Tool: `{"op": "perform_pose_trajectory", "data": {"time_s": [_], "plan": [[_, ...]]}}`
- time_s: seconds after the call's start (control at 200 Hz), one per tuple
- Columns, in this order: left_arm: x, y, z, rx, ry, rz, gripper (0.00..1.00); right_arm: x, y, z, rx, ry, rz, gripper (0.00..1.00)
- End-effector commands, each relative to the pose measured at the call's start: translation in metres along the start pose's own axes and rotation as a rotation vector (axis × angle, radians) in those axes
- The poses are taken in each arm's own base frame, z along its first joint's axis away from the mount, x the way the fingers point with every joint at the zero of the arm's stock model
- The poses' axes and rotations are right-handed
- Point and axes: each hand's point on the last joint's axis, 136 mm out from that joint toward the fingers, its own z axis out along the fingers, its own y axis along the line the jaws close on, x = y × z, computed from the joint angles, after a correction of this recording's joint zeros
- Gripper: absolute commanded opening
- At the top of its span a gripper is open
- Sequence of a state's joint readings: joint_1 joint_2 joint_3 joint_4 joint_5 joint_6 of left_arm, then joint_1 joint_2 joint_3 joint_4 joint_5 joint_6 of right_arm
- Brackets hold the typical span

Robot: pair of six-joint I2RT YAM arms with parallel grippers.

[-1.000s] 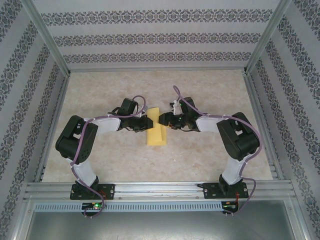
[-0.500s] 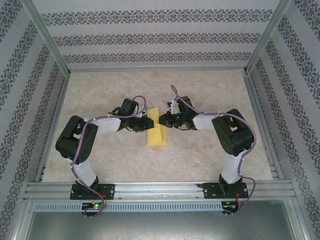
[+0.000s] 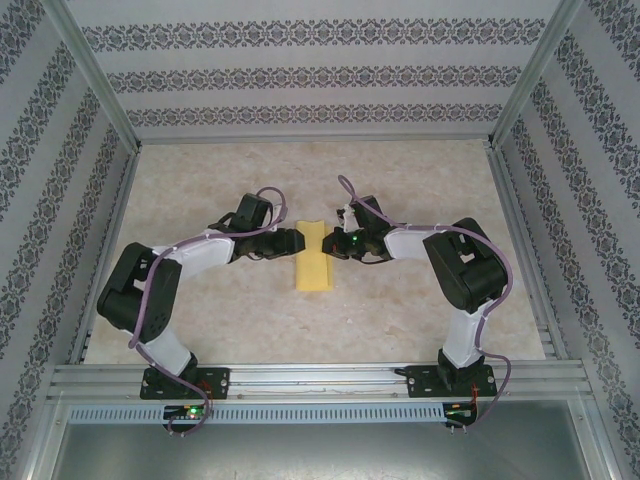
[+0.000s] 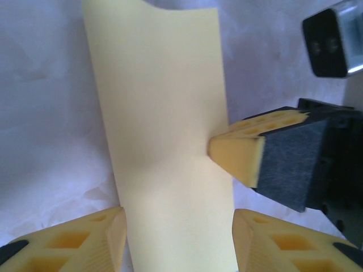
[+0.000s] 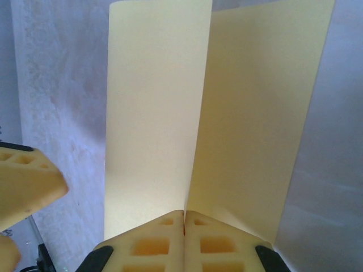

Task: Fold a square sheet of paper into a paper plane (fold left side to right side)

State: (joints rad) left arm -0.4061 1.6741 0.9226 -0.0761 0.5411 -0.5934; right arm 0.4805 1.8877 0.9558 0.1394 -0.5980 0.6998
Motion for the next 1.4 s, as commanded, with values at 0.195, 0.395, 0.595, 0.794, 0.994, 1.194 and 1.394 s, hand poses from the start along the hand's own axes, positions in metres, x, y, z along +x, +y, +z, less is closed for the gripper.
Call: {"op": "perform_pose_trajectory", "data": {"time_s": [0.195, 0.395, 0.595, 0.794, 0.994, 1.194, 1.394], "plan": [[0.009, 0.006, 0.023, -0.016, 0.083, -0.012, 0.55, -0.002, 0.000, 0.001, 0.034, -0.007, -0.033, 0.00], [0.013, 0.013, 0.034, -0.043, 0.102, -0.025, 0.49, 0.001, -0.003, 0.002, 0.047, -0.002, -0.031, 0.00], [0.020, 0.024, 0.042, -0.093, 0.127, -0.033, 0.41, 0.002, -0.003, 0.000, 0.053, -0.005, -0.032, 0.07], [0.032, 0.036, 0.048, -0.151, 0.162, -0.029, 0.35, 0.000, -0.004, -0.011, 0.075, -0.034, -0.036, 0.20], [0.044, 0.044, 0.055, -0.206, 0.197, -0.035, 0.35, -0.006, -0.019, -0.038, 0.170, -0.107, -0.035, 0.36], [0.050, 0.051, 0.060, -0.257, 0.221, -0.032, 0.36, -0.011, -0.036, -0.066, 0.218, -0.178, -0.010, 0.41], [0.056, 0.052, 0.067, -0.284, 0.259, -0.027, 0.40, -0.011, -0.046, -0.080, 0.237, -0.207, 0.006, 0.42]]}}
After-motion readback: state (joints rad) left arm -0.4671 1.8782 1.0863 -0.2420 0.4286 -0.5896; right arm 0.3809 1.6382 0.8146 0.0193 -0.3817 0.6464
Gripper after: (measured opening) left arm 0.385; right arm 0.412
